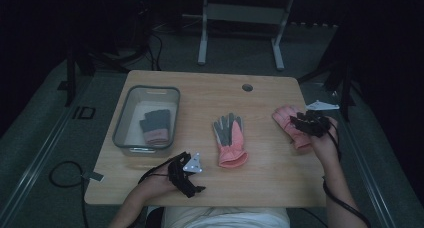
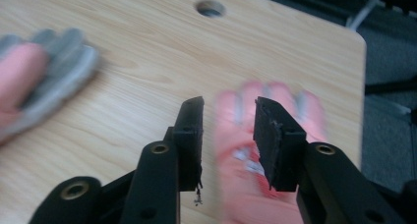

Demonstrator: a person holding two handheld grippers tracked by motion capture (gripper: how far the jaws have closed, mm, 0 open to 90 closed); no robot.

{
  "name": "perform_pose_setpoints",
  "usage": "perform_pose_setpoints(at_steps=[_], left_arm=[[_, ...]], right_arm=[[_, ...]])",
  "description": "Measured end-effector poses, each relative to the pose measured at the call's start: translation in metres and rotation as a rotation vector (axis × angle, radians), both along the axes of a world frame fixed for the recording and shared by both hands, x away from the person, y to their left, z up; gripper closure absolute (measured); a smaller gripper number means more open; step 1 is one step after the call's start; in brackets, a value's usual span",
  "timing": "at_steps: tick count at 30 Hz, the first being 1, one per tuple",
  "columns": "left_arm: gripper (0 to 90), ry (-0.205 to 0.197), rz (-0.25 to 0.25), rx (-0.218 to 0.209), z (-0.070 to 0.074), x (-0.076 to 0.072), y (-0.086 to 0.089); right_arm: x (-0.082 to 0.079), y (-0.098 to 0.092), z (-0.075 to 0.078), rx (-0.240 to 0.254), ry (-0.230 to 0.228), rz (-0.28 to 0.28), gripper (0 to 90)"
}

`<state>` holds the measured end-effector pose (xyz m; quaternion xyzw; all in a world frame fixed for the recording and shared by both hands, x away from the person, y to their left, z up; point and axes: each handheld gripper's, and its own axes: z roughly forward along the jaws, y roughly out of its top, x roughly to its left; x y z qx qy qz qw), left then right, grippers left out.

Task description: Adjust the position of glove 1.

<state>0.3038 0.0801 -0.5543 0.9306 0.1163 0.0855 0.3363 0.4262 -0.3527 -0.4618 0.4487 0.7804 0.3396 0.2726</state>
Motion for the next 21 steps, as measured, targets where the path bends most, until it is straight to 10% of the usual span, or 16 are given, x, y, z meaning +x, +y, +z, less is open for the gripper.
perform_pose_setpoints(at_steps=[21], left_arm=[[7.9,0.006,0.007,-0.045,0.003,0.0,0.005]], right_arm=[[0.049,-0.035,-0.043,-0.084,0.152,-0.007,47.3]])
